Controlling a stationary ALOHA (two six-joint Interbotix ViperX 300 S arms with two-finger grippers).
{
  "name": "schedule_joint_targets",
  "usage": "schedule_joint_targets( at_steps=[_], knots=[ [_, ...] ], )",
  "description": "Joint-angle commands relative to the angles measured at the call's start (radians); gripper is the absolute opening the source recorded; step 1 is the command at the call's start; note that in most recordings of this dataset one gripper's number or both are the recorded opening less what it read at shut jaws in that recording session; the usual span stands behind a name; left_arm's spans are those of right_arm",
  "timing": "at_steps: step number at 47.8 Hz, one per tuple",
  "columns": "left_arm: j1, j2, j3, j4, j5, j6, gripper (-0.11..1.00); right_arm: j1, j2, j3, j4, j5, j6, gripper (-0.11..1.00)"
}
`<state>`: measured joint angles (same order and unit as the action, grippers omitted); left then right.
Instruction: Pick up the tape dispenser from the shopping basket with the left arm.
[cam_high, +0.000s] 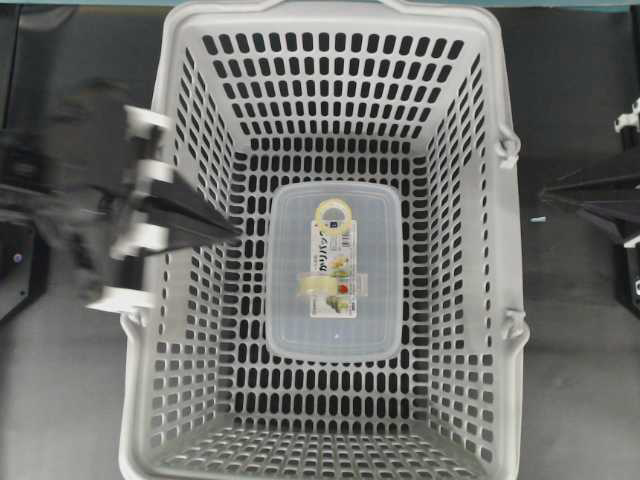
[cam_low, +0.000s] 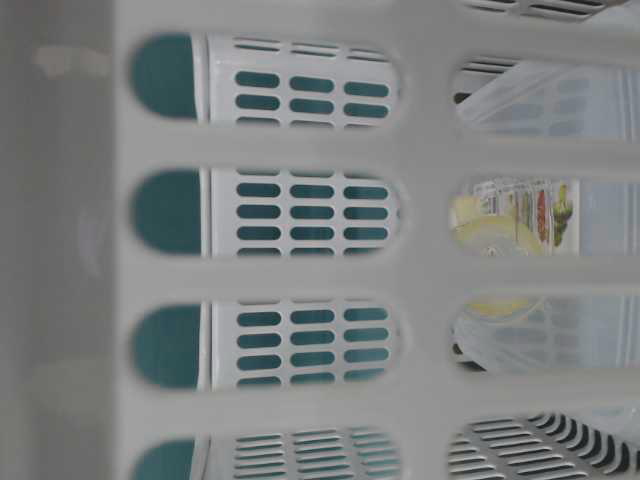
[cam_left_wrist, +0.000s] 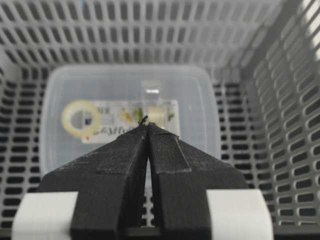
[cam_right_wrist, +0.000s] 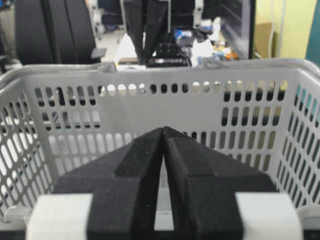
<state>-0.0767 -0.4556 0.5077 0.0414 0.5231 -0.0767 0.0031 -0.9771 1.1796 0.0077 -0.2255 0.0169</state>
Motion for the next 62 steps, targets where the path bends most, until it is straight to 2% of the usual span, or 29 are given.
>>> schedule_joint_targets(
  at_steps=[1, 5, 14, 17, 19, 33, 36, 43, 48, 51, 62],
  knots=[
    [-0.006, 0.106, -0.126, 0.003, 0.084, 0.008, 0.00, 0.002, 0.000, -0.014, 0.003, 0.012, 0.000, 0.02],
    [-0.006, 0.183, -0.199, 0.003, 0.152, 0.014, 0.00, 0.002, -0.005, -0.014, 0.003, 0.034, 0.000, 0.11],
    [-0.008, 0.310, -0.305, 0.003, 0.282, 0.051, 0.00, 0.002, -0.023, -0.017, 0.003, 0.044, 0.000, 0.56],
    [-0.011, 0.339, -0.324, 0.003, 0.293, 0.061, 0.00, 0.002, -0.029, -0.017, 0.003, 0.044, 0.000, 0.67],
    [-0.014, 0.356, -0.337, 0.003, 0.296, 0.063, 0.00, 0.002, -0.032, -0.017, 0.003, 0.046, 0.000, 0.71],
    [-0.017, 0.445, -0.397, 0.003, 0.321, 0.051, 0.03, 0.002, -0.040, -0.017, 0.003, 0.066, 0.000, 0.71],
    [-0.018, 0.462, -0.408, 0.003, 0.331, 0.043, 0.15, 0.002, -0.040, -0.015, 0.003, 0.066, -0.002, 0.71],
    [-0.032, 0.517, -0.445, 0.003, 0.357, 0.048, 0.60, 0.002, -0.041, -0.014, 0.002, 0.066, 0.000, 0.71],
    [-0.032, 0.560, -0.460, 0.003, 0.410, 0.051, 0.85, 0.002, -0.043, -0.014, 0.003, 0.066, 0.000, 0.71],
    [-0.032, 0.581, -0.463, 0.003, 0.428, 0.051, 0.91, 0.002, -0.046, -0.014, 0.003, 0.066, -0.002, 0.71],
    [-0.032, 0.638, -0.443, 0.003, 0.437, 0.046, 0.90, 0.002, -0.063, -0.012, 0.002, 0.066, -0.002, 0.71]
  ],
)
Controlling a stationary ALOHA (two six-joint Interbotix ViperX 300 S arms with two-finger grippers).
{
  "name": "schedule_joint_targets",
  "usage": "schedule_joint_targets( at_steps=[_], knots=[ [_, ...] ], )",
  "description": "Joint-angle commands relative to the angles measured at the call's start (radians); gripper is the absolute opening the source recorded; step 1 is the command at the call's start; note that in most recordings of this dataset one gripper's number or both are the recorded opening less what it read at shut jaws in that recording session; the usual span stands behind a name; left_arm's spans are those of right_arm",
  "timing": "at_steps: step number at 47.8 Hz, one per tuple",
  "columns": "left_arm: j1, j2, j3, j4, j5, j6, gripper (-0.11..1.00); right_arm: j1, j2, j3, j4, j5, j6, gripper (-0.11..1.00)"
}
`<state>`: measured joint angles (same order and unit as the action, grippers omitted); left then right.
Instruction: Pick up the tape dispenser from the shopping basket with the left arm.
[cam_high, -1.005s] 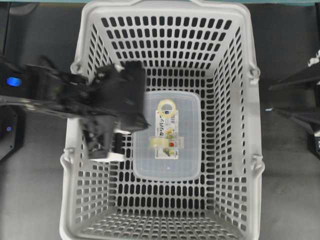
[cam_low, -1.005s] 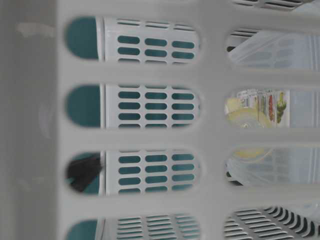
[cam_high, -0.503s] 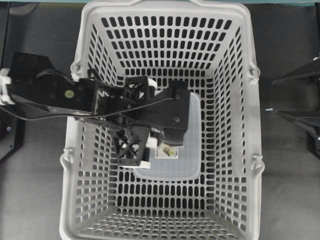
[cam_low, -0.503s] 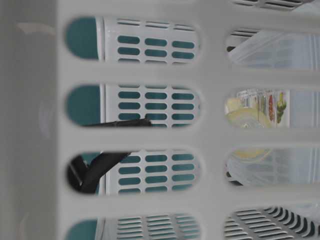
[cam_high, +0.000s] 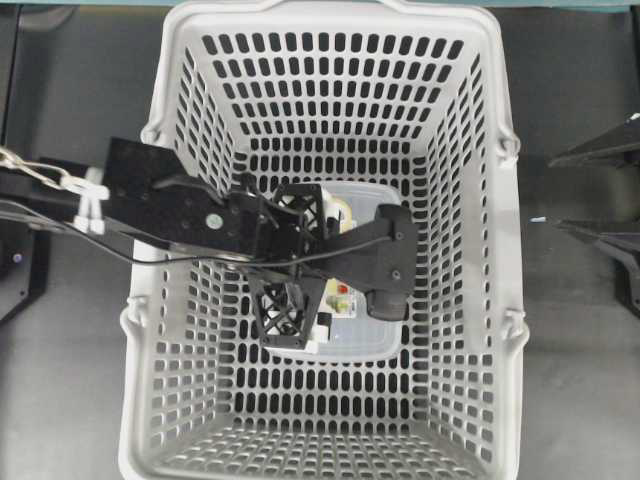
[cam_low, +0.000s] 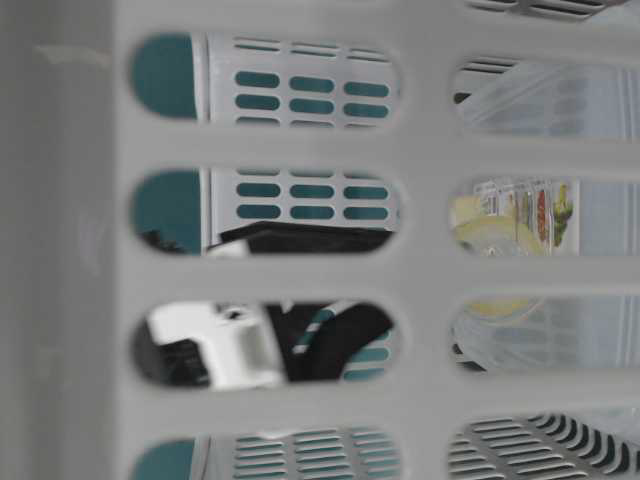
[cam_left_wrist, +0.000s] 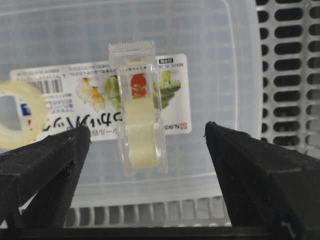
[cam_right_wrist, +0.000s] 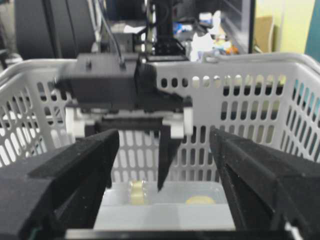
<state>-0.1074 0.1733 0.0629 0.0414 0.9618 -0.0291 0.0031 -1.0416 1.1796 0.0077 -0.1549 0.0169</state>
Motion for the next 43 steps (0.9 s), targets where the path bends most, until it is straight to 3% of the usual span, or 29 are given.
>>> schedule_joint_targets(
  at_steps=[1, 11, 14, 22, 28, 43],
  knots=[
    [-0.002, 0.014, 0.003, 0.003, -0.002, -0.002, 0.90, 0.002, 0.000, -0.012, 0.002, -0.005, -0.002, 0.71],
    [0.002, 0.028, 0.011, 0.003, 0.002, -0.014, 0.85, 0.002, -0.002, -0.011, 0.002, -0.003, -0.002, 0.71],
    [0.002, 0.026, 0.011, 0.003, 0.006, -0.012, 0.73, 0.002, 0.000, -0.011, 0.003, -0.003, -0.002, 0.71],
    [-0.008, 0.003, -0.012, 0.003, 0.015, -0.005, 0.28, 0.005, 0.000, -0.011, 0.003, -0.003, -0.002, 0.71],
    [-0.018, -0.026, -0.083, 0.003, 0.069, -0.005, 0.29, 0.011, 0.000, -0.011, 0.002, -0.002, -0.002, 0.71],
    [-0.023, -0.032, -0.316, 0.003, 0.350, -0.012, 0.29, 0.015, -0.005, -0.011, 0.003, 0.021, -0.002, 0.71]
  ],
)
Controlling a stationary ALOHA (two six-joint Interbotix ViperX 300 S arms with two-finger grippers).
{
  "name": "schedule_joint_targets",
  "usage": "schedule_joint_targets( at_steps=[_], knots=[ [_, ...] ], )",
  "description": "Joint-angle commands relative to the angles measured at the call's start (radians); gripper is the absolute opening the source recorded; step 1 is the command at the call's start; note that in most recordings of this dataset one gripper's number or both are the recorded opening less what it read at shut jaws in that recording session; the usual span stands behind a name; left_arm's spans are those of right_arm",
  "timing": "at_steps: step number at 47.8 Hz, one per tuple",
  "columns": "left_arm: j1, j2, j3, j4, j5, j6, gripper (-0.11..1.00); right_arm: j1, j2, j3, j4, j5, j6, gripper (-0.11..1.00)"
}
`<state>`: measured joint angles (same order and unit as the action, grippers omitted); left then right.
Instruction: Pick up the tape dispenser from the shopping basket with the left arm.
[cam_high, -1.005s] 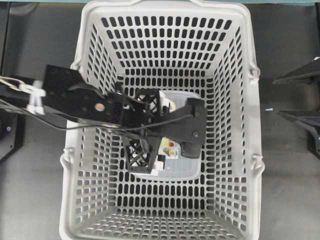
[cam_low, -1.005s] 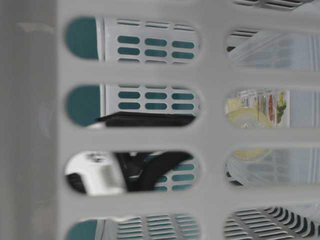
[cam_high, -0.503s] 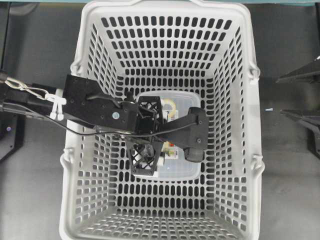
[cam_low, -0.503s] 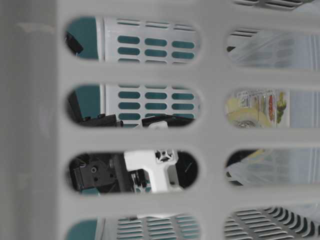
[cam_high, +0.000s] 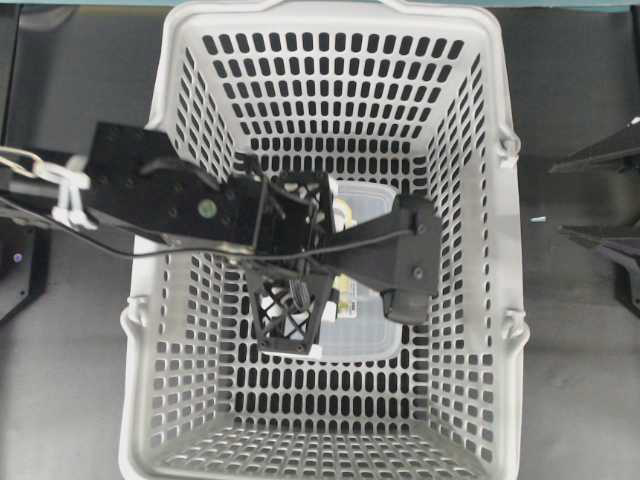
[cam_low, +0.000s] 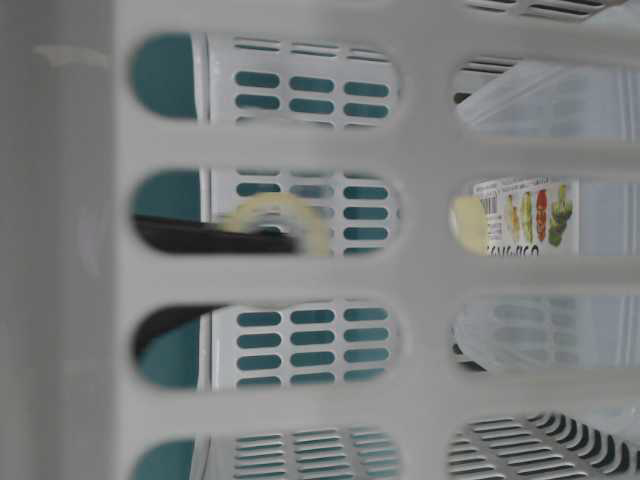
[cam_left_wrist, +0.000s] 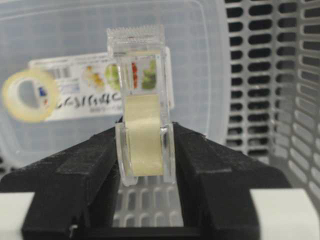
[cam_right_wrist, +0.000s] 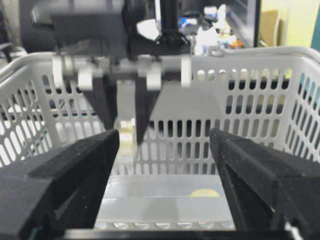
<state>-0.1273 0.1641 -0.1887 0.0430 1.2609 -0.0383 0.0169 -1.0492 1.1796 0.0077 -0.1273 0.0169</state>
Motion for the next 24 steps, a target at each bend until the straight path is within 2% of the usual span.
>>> schedule_joint_targets(
  at_steps=[1, 24],
  knots=[
    [-0.002, -0.021, -0.071, 0.002, 0.058, -0.005, 0.29, 0.002, 0.003, -0.011, 0.003, -0.005, -0.002, 0.71],
    [-0.002, -0.014, -0.083, 0.003, 0.063, -0.003, 0.29, 0.002, 0.003, -0.009, 0.003, -0.005, -0.002, 0.71]
  ],
)
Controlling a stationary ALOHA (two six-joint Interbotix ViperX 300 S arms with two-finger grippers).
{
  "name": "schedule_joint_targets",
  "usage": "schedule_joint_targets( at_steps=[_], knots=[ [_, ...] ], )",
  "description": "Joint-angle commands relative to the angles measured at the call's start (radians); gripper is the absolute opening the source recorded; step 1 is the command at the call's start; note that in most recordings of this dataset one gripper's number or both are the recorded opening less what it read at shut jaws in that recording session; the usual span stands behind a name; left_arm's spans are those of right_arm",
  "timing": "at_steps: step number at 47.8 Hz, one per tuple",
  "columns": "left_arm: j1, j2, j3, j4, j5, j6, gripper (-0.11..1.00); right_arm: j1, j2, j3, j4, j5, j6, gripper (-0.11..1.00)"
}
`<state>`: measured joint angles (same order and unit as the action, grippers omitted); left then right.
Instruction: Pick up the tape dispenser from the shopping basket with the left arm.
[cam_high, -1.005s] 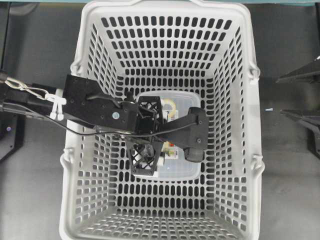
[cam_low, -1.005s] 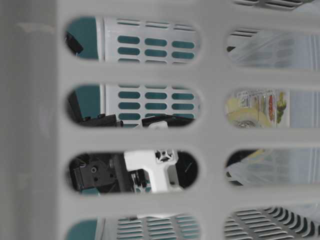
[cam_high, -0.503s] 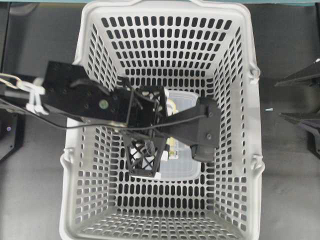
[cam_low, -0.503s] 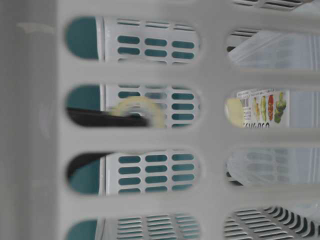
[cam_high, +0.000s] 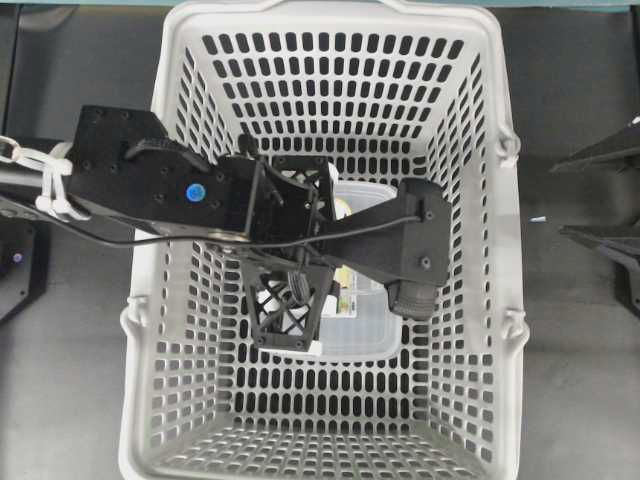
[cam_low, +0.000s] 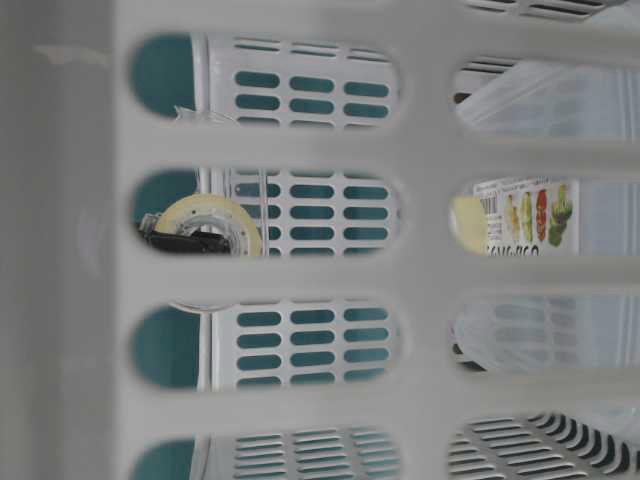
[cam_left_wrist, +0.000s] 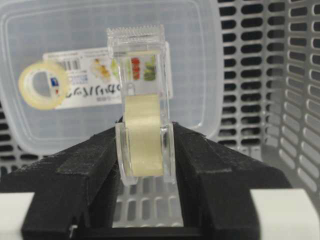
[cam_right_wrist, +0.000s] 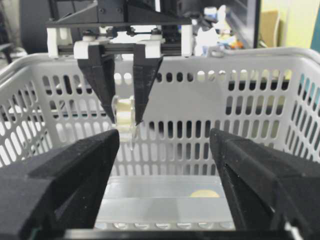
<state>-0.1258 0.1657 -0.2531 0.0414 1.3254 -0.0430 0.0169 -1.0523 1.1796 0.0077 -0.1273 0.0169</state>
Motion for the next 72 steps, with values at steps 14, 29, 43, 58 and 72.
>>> schedule_joint_targets(
  at_steps=[14, 29, 43, 58, 72],
  knots=[
    [-0.003, -0.015, -0.015, 0.003, -0.002, 0.003, 0.29, 0.002, 0.005, -0.011, 0.003, -0.003, -0.003, 0.71],
    [-0.003, -0.015, -0.011, 0.003, 0.002, 0.003, 0.29, 0.002, 0.005, -0.009, 0.003, -0.003, -0.003, 0.71],
    [-0.005, -0.015, -0.009, 0.005, 0.005, 0.003, 0.29, 0.002, 0.005, -0.009, 0.003, -0.003, -0.002, 0.71],
    [-0.003, -0.015, -0.006, 0.003, 0.005, 0.005, 0.29, 0.002, 0.005, -0.009, 0.003, -0.002, -0.002, 0.71],
    [-0.003, -0.015, 0.002, 0.003, 0.005, 0.005, 0.29, 0.002, 0.003, -0.005, 0.003, -0.002, -0.002, 0.71]
  ],
)
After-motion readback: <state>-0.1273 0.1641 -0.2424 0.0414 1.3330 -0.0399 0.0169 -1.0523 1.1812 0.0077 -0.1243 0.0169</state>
